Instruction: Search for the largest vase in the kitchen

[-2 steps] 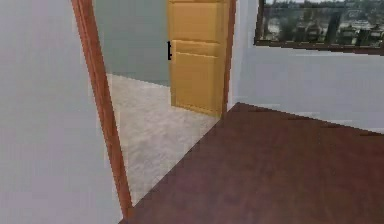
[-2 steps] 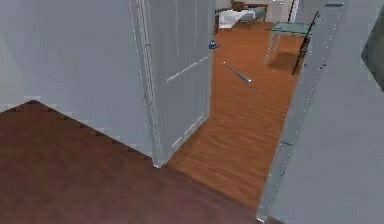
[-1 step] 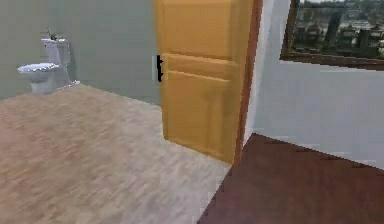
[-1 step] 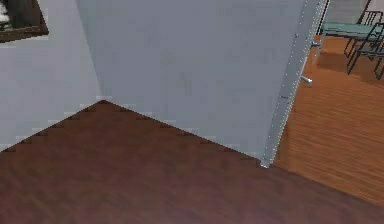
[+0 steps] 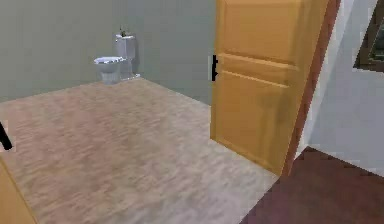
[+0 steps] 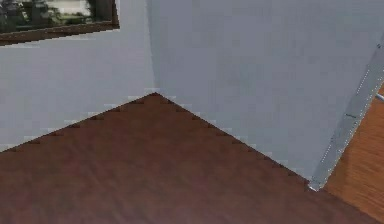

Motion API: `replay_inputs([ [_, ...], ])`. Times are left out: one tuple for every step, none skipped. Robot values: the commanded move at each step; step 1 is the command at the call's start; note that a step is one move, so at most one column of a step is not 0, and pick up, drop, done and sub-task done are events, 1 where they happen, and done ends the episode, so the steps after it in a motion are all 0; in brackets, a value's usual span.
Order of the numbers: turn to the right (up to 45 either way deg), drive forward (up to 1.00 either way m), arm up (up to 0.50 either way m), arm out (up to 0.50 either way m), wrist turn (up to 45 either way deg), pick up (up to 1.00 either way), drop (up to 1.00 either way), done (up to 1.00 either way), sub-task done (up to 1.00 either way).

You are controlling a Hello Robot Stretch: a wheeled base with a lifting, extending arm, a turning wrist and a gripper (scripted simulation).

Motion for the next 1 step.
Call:
replay_inputs([
  [0.0, 0.3, 0.0, 0.0, 0.0, 0.0, 0.0, 0.0, 0.0],
])
